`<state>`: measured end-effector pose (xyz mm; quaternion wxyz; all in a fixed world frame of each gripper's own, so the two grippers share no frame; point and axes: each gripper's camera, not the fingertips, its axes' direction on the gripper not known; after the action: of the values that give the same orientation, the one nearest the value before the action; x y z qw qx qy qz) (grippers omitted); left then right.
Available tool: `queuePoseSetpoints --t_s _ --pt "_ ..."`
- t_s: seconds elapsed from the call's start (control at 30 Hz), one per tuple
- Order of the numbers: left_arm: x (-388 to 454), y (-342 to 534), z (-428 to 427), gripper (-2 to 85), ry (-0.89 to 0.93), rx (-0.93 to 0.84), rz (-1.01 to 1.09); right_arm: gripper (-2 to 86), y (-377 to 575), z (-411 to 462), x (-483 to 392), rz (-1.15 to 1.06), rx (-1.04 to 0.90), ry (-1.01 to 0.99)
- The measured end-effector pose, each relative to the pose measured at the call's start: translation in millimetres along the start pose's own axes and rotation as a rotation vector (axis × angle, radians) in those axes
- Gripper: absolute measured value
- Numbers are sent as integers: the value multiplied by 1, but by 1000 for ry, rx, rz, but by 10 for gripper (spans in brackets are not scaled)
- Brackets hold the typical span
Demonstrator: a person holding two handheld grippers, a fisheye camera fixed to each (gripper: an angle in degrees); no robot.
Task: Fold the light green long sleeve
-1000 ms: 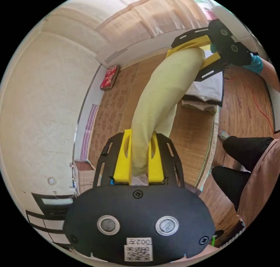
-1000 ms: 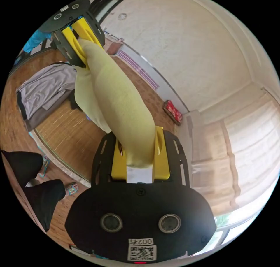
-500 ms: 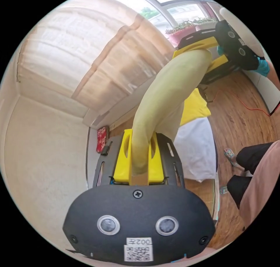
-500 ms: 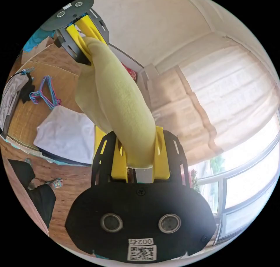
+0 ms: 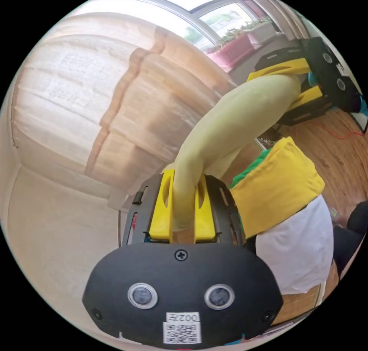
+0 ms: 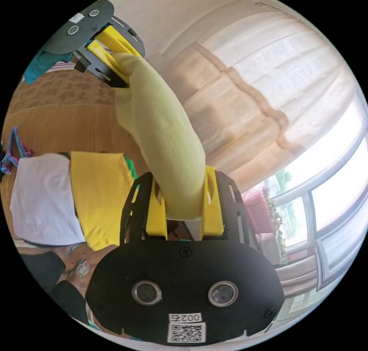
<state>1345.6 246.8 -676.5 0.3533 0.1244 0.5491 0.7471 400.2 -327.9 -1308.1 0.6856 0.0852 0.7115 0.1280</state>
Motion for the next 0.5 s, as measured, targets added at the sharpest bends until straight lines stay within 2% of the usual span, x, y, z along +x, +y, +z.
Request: queuePoseSetpoints --t_s 0.17,0.2,0.3,0.4,0.5 --pt "59 46 88 78 327 -114 66 141 43 73 -65 -169 -214 -374" --pt "70 56 102 79 396 -151 69 143 46 77 -70 -180 -221 -395" --pt "60 70 111 85 477 -96 -18 151 51 79 -68 -237 -190 -401" --pt "34 69 118 92 569 -78 -66 151 46 84 -39 -196 -191 -515" --pt "28 61 118 90 534 -68 -24 139 44 88 -20 -182 -210 -553"
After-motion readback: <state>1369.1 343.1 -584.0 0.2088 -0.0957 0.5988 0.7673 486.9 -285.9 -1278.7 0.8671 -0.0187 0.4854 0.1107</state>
